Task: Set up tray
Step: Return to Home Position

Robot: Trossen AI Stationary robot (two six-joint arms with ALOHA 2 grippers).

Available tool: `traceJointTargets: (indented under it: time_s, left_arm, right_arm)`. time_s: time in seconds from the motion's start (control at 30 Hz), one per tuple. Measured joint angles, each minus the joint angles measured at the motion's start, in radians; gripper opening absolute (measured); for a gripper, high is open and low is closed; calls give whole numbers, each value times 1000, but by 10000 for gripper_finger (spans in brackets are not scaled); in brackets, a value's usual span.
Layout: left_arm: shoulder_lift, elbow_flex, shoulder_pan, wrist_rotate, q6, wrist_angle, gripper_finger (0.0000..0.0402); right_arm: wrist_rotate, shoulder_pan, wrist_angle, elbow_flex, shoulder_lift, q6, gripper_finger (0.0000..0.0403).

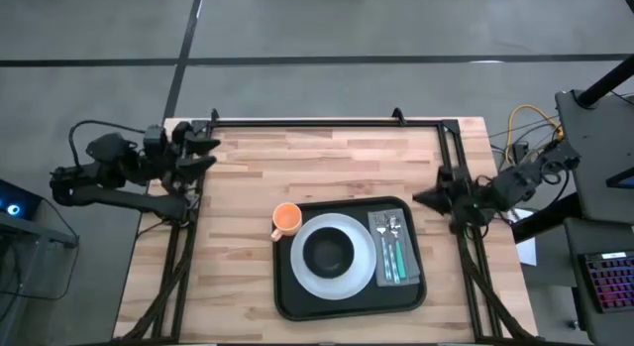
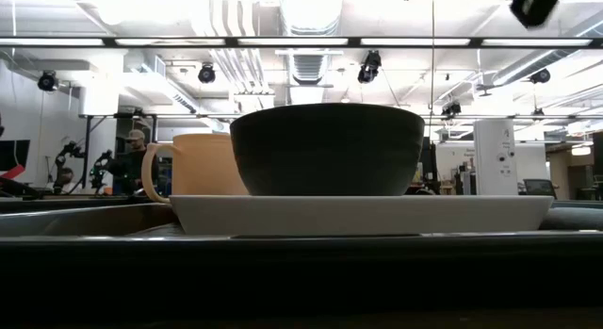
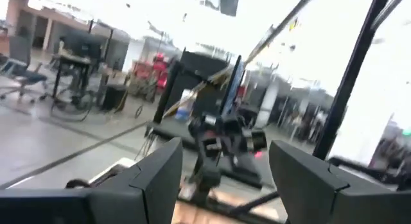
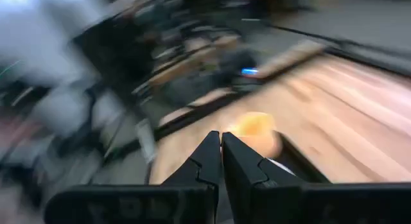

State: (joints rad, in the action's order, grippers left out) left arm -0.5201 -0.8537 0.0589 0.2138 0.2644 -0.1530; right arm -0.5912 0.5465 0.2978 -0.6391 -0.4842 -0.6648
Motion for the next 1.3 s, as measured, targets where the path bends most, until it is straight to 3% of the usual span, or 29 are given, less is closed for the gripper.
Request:
traceJointTargets:
  time_s: [0.1,0.23,0.3,0.5,0.87,1.3]
  left_arm:
    - [40,78,0,-80,-17,61,213]
    - [85,181,1,-363,-125,113,213]
    - [106,228,1,-428,-112,174,213]
    - [177,321,0,-424,-52,234,213]
    - [287,404,0,-424,-49,243,213]
    - [511,590,0,-426,-48,314,213]
  right_arm:
    - [236,1,-111,12,-2,269,8]
    - [620,1,-226,34,-2,536,8]
    - [693,2,-248,55,10,574,8]
    - [627,1,-272,189,122,494,8]
    - [597,0,-503,436,307,490,8]
    - [588,1,-710,630,352,409,8]
